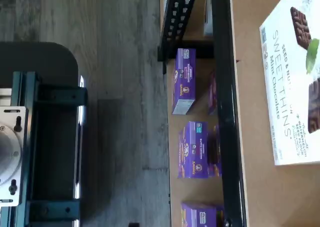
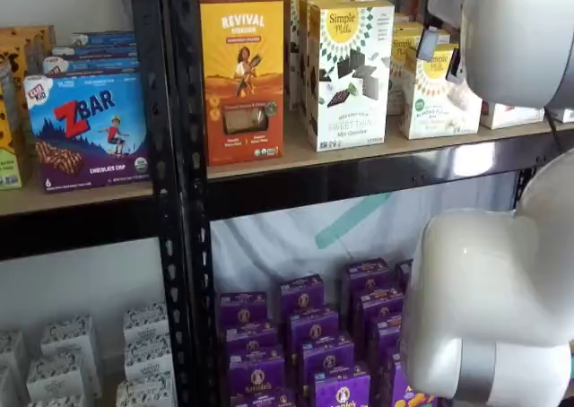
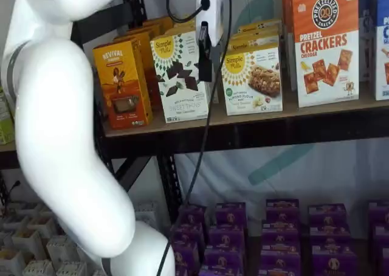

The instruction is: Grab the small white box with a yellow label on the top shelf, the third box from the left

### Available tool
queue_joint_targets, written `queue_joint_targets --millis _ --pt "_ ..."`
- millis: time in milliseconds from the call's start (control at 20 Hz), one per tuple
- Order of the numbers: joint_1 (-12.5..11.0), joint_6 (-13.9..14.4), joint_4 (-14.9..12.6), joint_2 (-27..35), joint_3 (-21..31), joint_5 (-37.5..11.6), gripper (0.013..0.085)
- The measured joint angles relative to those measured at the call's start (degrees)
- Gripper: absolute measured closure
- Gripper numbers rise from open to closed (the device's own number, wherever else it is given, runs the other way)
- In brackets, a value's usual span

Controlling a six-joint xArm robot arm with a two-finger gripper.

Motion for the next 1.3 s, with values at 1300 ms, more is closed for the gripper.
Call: queue_joint_targets --millis 1300 --pt "-3.3 -4.5 7.9 -2.1 6.9 -20.8 0.0130"
